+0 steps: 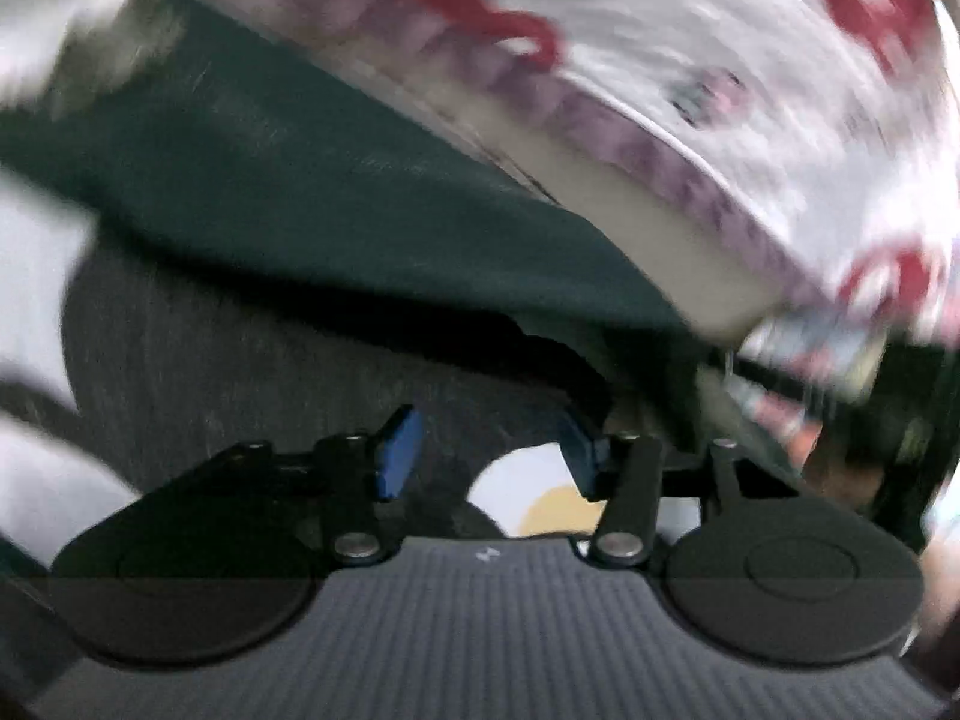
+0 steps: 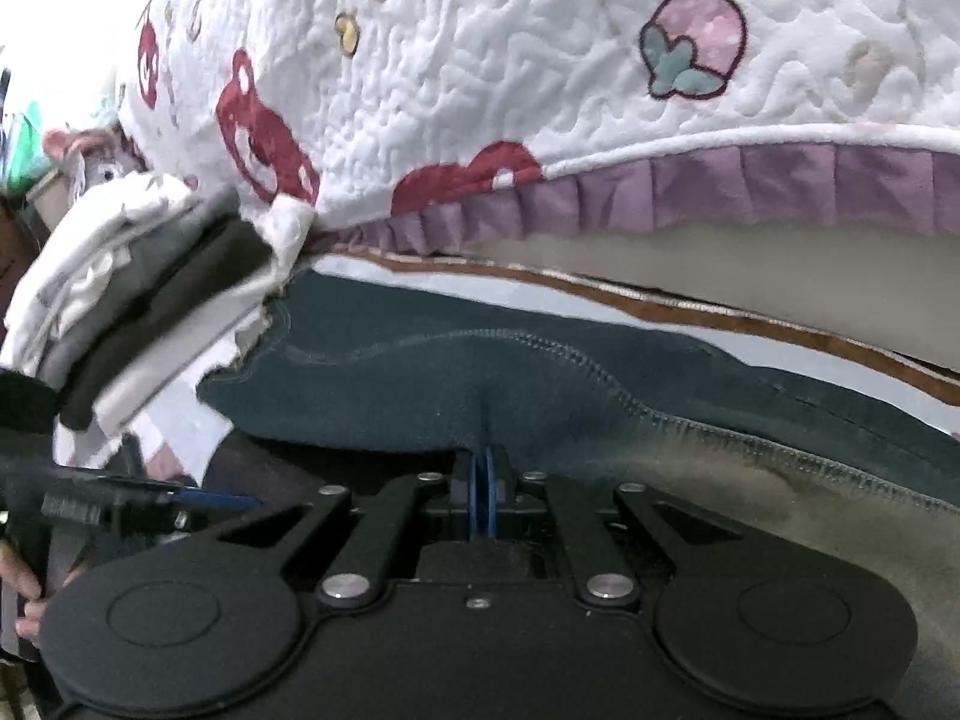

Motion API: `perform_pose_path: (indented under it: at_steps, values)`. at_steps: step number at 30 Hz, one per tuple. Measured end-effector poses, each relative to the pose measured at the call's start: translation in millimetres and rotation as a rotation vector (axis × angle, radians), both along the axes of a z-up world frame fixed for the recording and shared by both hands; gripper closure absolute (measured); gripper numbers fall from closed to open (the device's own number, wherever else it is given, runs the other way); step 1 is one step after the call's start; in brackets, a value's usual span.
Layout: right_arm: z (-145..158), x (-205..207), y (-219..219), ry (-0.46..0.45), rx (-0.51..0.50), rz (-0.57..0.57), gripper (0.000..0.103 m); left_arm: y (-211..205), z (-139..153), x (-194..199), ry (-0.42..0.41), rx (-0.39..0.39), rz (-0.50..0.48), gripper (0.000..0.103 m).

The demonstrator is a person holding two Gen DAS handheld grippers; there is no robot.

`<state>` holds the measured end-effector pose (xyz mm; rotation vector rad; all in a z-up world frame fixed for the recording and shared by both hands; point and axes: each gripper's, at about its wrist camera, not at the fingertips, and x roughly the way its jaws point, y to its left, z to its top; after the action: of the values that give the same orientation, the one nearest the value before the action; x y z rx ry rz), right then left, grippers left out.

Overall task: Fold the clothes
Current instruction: 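Grasp the frayed jeans hem with the left gripper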

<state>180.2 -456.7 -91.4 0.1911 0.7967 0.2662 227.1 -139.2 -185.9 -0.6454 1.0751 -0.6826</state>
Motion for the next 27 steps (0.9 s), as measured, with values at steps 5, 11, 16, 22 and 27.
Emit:
perform_pose_path:
  at_steps: [5,11,16,22,27]
  values:
    - [-7,-9,8,0.041,-0.031,0.048,0.097,43,-2,12,-0.001,-0.03,0.214,0.048]
    - [-34,-15,27,0.122,-0.202,0.151,0.099,71,-7,37,0.017,0.004,0.325,0.04]
    - [-37,-30,32,0.07,-0.254,0.091,0.101,79,-7,40,0.043,0.07,0.336,0.04]
    - [-38,-43,73,0.008,-0.589,0.148,0.099,85,-1,39,0.05,0.154,0.327,0.032]
    - [-39,-44,114,-0.034,-0.786,0.276,0.069,83,-2,48,0.01,0.155,0.337,0.028]
